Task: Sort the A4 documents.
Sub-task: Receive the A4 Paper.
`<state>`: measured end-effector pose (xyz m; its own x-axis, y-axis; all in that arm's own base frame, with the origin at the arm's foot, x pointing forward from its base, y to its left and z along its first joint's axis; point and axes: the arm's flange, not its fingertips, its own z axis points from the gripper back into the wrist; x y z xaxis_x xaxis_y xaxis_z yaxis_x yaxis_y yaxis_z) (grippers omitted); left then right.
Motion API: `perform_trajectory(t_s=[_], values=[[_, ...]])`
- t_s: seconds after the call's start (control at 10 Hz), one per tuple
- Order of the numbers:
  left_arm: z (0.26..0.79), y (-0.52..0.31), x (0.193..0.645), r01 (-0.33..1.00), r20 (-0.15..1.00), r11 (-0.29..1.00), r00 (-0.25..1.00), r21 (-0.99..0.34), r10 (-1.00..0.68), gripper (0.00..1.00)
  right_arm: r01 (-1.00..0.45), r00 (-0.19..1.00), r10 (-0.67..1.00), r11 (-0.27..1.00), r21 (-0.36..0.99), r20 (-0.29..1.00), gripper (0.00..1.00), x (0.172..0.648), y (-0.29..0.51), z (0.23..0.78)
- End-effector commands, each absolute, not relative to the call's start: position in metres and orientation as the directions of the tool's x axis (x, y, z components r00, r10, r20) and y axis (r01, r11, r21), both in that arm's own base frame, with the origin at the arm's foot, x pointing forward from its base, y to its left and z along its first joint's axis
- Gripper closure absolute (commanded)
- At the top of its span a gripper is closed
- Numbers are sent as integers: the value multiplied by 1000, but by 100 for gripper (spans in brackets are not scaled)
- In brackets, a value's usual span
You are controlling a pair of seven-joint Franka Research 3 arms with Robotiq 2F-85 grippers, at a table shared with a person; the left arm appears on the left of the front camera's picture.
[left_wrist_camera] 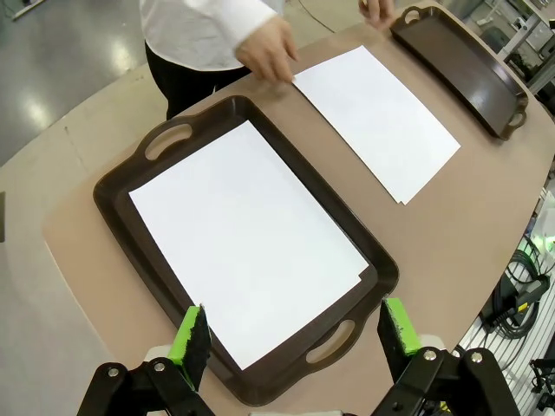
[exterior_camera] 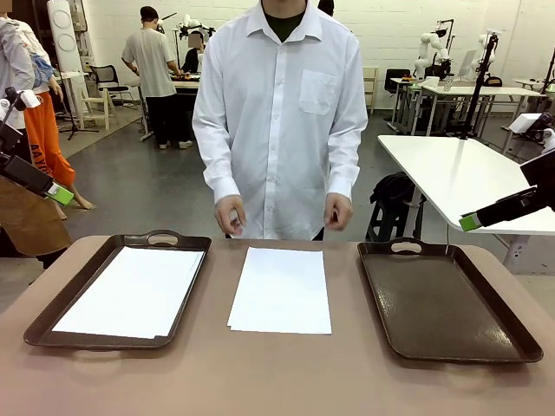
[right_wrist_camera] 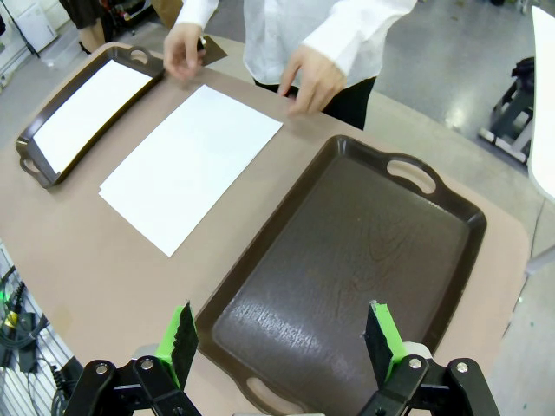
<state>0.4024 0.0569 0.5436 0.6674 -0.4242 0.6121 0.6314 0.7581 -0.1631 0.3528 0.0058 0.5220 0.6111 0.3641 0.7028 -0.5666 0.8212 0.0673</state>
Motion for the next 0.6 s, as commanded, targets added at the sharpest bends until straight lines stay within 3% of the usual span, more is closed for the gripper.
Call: perform_trajectory(t_s=[0.0, 0.5], values=[[543, 55, 401, 640, 612, 752, 660, -155, -436, 0, -572, 611, 361, 816, 79, 704, 0, 354, 7, 520], [543, 55, 401, 640, 612, 752, 660, -155, -436, 0, -572, 611, 361, 816, 79, 704, 0, 354, 7, 520]])
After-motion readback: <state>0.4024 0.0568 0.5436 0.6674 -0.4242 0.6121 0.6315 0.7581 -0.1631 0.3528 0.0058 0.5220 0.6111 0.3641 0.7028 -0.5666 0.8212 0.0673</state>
